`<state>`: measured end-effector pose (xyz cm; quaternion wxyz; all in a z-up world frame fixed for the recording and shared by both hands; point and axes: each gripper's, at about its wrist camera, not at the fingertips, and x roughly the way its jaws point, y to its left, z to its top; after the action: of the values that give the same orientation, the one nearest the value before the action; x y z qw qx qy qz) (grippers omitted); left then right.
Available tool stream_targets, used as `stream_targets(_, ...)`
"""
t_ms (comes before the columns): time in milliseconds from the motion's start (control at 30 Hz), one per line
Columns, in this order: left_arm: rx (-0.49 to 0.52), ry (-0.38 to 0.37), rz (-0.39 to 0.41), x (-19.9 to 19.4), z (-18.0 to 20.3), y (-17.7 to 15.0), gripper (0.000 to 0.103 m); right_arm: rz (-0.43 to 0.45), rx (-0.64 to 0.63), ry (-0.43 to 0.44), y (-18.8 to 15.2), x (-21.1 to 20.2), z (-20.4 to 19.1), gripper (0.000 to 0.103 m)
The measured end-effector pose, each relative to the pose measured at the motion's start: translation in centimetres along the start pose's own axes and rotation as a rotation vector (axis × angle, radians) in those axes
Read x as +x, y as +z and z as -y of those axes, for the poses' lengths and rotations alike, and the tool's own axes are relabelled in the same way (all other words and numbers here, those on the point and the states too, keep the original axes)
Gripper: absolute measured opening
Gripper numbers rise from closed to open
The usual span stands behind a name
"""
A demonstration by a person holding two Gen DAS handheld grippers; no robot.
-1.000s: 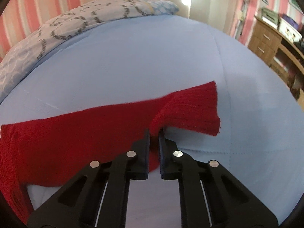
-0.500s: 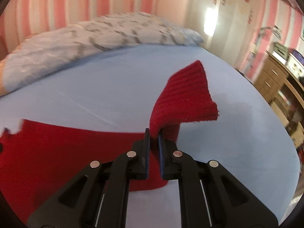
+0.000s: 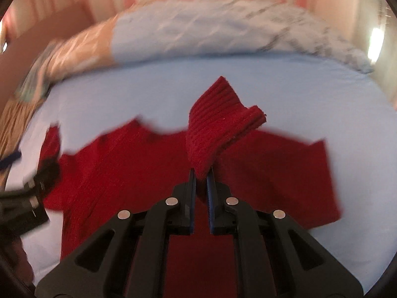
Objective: Fold small clothes
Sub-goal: 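Lift the sleeve with the right tool and lay it across the sweater body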
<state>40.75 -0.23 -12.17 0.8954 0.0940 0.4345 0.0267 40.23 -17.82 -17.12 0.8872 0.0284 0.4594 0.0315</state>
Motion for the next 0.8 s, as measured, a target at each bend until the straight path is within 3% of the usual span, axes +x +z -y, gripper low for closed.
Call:
stream_targets(133, -0.012, -0.004, -0.043, 1.4, -1.5, -1.5, 0.101, -0.123, -0.101, 0.006, -3.4, 4.1, -3.6, 0.011)
stream_targets(233, -0.030, -0.006, -0.069, 2.4, -1.5, -2.3, 0.101, -0.109, -0.122, 0.019, -3.9, 3.5, -3.1, 0.013)
stream_targets(300, -0.050, -0.033, -0.095, 3.0, -1.3, -2.5, 0.101, -0.108, -0.109, 0.050, -3.6, 2.3, -1.8, 0.023)
stream_targets(433, -0.080, -0.125, -0.127, 3.4, 1.3, -2.3, 0.101, -0.086, -0.115, 0.028, -3.4, 0.7, 0.6, 0.041)
stream_targets(567, -0.107, -0.209, -0.144, 3.4, 4.4, -2.1, 0.101, -0.077, -0.099, 0.019, -3.6, -0.1, 3.0, 0.042)
stream_targets(800, -0.092, -0.236, -0.194, 3.9, 7.2, -2.9, 0.101, -0.068, -0.029, -0.015, -4.5, -0.5, 6.7, 0.043)
